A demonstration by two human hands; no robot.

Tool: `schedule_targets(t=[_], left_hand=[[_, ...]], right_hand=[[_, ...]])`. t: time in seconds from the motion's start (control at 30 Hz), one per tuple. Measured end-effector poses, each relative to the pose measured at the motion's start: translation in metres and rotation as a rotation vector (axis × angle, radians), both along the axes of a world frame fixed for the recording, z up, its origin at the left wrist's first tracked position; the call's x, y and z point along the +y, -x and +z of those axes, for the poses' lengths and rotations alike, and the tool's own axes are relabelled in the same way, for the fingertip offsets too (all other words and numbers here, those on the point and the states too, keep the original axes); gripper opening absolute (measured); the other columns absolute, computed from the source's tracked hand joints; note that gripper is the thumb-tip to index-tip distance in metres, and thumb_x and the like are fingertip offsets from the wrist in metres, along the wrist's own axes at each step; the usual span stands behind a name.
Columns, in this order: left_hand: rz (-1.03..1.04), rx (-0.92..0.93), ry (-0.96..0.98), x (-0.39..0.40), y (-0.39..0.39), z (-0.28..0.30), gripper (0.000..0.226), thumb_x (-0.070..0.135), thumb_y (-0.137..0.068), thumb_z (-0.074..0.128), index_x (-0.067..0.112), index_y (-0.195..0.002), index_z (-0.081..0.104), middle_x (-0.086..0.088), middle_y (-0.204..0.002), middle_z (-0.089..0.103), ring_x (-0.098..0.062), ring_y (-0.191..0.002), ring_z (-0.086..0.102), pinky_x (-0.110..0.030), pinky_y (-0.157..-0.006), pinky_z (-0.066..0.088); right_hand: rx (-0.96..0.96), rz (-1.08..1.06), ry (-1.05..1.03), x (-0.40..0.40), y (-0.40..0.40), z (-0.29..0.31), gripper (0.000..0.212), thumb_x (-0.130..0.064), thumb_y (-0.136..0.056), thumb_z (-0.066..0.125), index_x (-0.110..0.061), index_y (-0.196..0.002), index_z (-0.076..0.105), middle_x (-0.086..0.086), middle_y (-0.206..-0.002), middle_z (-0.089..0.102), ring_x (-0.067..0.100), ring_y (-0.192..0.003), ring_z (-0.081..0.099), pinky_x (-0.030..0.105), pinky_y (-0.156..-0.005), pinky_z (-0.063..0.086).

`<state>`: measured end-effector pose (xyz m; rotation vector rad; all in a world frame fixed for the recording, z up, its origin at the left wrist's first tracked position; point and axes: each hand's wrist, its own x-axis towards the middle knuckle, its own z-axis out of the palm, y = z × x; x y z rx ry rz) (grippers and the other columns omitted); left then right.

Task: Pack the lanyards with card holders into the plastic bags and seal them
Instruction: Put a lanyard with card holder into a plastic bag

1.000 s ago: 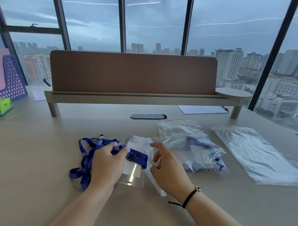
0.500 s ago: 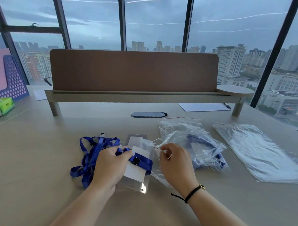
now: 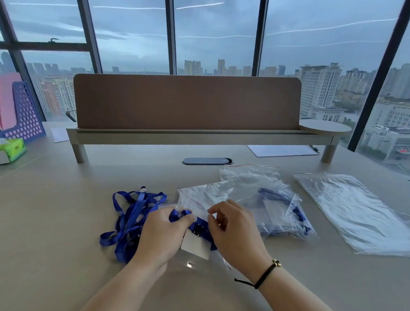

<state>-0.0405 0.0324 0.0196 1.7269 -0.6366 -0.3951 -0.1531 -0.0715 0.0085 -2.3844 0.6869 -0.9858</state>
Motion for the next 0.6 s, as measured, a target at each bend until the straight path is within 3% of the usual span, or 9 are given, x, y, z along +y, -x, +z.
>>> schedule_targets(t=[0.17, 0.27, 0.33, 0.47, 0.53, 0.6], left_hand=[[0.064, 0.266, 0.046, -0.006, 0.002, -0.001, 0.010, 0.013, -0.088, 0.071, 0.007, -0.081, 0.074, -0.023, -0.077, 0.073, -0.038, -0.074, 0.070, -0.050, -0.076, 0.058], [0.109, 0.402, 0.123, -0.011, 0.007, 0.001, 0.014, 0.008, -0.090, 0.069, 0.005, -0.076, 0.068, -0.025, -0.070, 0.065, -0.029, -0.067, 0.063, -0.043, -0.071, 0.053], [0.115, 0.501, 0.188, -0.017, 0.012, 0.006, 0.008, 0.004, -0.093, 0.065, 0.002, -0.085, 0.065, -0.020, -0.074, 0.064, -0.027, -0.067, 0.061, -0.041, -0.070, 0.053], [0.064, 0.747, 0.262, -0.033, 0.021, 0.011, 0.024, -0.004, -0.096, 0.048, 0.012, -0.079, 0.052, -0.004, -0.057, 0.051, -0.014, -0.051, 0.051, -0.025, -0.052, 0.045], [0.007, 0.854, 0.258, -0.040, 0.031, 0.016, 0.029, -0.007, -0.096, 0.037, 0.011, -0.076, 0.047, -0.004, -0.054, 0.047, -0.014, -0.043, 0.050, -0.020, -0.040, 0.044], [-0.049, 0.918, 0.251, -0.047, 0.039, 0.021, 0.029, -0.007, -0.096, 0.034, 0.003, -0.078, 0.054, -0.009, -0.052, 0.054, -0.018, -0.041, 0.057, -0.019, -0.037, 0.048]], right_hand=[[-0.038, 0.064, 0.039, 0.006, 0.002, 0.003, 0.009, -0.019, -0.090, 0.063, -0.020, -0.094, 0.071, -0.019, -0.076, 0.048, 0.002, -0.059, 0.049, 0.009, -0.058, 0.038], [-0.045, 0.083, 0.075, 0.010, 0.001, 0.003, 0.008, -0.020, -0.089, 0.063, -0.020, -0.090, 0.071, -0.017, -0.075, 0.048, 0.005, -0.059, 0.048, 0.013, -0.056, 0.040], [-0.051, 0.082, 0.083, 0.011, 0.001, 0.002, 0.008, -0.022, -0.088, 0.063, -0.021, -0.090, 0.071, -0.015, -0.076, 0.051, 0.006, -0.060, 0.048, 0.017, -0.057, 0.043], [-0.108, 0.065, 0.062, 0.014, 0.001, 0.005, 0.008, -0.027, -0.087, 0.061, -0.023, -0.084, 0.068, -0.018, -0.077, 0.049, 0.002, -0.060, 0.048, 0.014, -0.057, 0.041], [-0.130, 0.043, 0.057, 0.014, 0.002, 0.007, 0.012, -0.029, -0.087, 0.058, -0.023, -0.081, 0.066, -0.017, -0.076, 0.049, 0.004, -0.063, 0.049, 0.016, -0.058, 0.042], [-0.131, 0.020, 0.054, 0.009, 0.004, 0.008, 0.014, -0.029, -0.087, 0.055, -0.022, -0.080, 0.065, -0.015, -0.077, 0.051, 0.008, -0.068, 0.051, 0.021, -0.061, 0.045]])
